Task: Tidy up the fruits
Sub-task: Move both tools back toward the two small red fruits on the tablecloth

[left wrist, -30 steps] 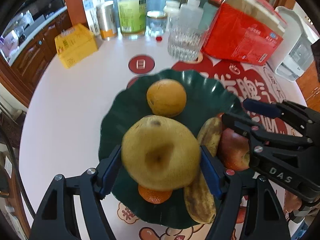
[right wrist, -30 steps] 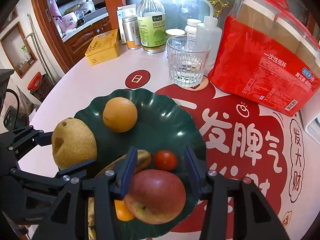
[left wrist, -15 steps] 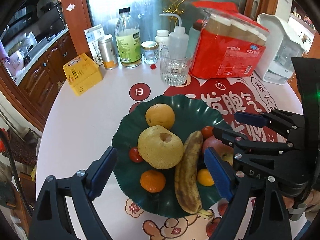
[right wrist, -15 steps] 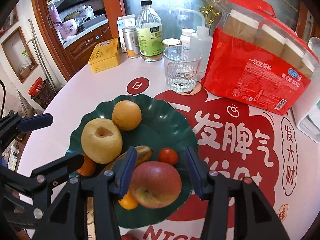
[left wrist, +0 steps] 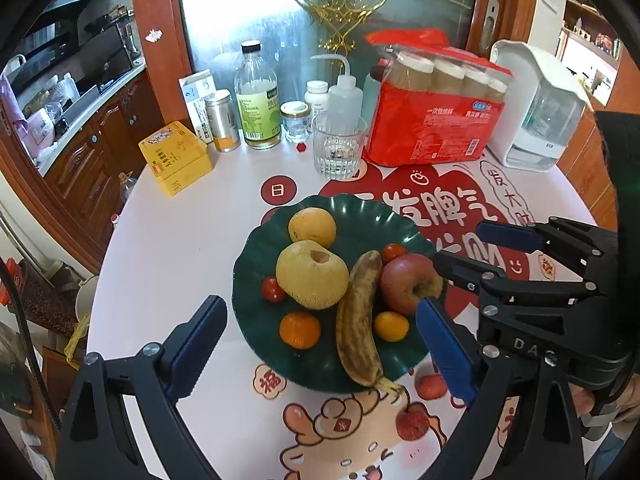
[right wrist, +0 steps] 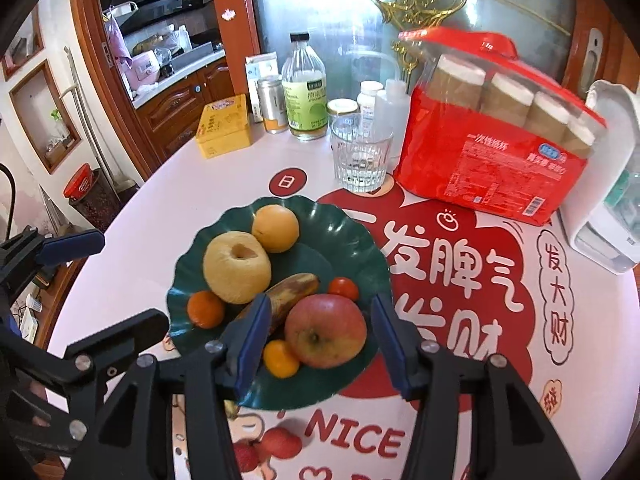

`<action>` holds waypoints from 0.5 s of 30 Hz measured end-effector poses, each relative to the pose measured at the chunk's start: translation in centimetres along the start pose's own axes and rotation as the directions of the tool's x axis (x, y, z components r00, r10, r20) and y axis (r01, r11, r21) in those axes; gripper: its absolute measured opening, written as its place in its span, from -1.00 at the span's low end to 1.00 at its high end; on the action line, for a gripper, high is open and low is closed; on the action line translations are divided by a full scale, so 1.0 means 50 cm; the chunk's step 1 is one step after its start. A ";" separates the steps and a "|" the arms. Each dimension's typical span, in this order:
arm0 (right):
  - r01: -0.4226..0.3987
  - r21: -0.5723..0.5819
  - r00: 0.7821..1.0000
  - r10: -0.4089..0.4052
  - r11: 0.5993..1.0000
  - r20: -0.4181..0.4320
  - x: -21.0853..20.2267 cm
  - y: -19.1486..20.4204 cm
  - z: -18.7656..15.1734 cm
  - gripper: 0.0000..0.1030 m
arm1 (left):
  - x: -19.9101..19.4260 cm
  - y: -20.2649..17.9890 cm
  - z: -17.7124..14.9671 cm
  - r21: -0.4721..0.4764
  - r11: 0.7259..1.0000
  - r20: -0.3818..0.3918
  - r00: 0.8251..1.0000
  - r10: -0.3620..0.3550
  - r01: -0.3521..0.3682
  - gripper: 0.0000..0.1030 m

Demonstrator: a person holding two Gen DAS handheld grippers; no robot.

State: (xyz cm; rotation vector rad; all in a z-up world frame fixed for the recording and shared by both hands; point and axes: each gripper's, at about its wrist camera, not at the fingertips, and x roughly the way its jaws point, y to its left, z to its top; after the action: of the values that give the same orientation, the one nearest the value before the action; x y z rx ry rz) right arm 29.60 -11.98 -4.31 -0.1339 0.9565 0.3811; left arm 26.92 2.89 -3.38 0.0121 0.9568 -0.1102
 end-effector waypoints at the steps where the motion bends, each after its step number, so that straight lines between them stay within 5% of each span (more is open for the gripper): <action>1: -0.001 0.000 1.000 0.001 1.000 0.011 -0.016 0.003 -0.003 0.06 | -0.012 0.000 -0.003 0.000 1.000 0.008 1.000 -0.001 0.001 0.85; 15: 0.000 0.002 0.997 -0.001 1.000 0.079 -0.164 0.036 -0.076 0.08 | -0.158 -0.029 -0.063 -0.012 0.999 0.111 0.993 -0.040 0.042 0.92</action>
State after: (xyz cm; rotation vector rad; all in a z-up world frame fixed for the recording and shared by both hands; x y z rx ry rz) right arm 21.78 -13.49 0.33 -0.1166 0.8793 0.3824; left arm 19.72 2.32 1.30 -0.0264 0.8469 -0.1404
